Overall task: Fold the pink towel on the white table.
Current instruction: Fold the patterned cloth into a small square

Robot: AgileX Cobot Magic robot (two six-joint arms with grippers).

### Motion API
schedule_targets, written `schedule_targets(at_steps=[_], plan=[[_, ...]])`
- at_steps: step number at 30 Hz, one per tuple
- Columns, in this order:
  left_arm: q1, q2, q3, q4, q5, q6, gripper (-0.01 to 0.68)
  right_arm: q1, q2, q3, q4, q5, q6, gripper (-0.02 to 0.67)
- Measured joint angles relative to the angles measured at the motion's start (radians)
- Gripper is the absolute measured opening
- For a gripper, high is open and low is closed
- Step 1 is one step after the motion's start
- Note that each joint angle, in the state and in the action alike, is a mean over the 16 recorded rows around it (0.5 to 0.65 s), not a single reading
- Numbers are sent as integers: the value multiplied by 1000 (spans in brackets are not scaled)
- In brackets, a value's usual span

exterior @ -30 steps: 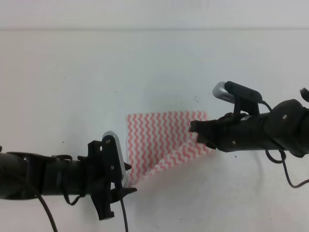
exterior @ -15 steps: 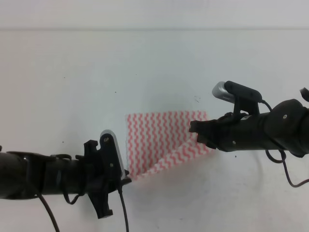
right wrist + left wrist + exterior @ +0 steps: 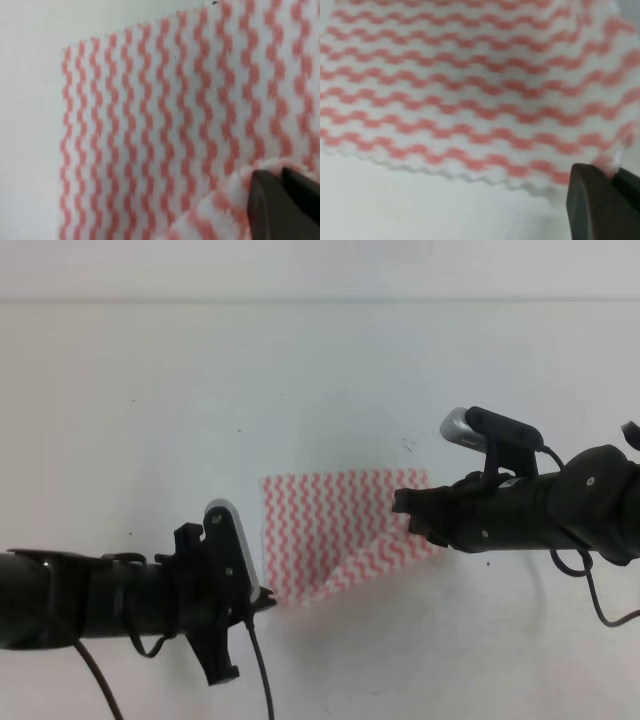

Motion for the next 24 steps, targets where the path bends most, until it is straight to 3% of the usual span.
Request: schedule_targets(at_steps=[24], plan=[[0,-8,-142,2,-98,-292,-4,-1,-10,-1,4,-92,-1,-17]])
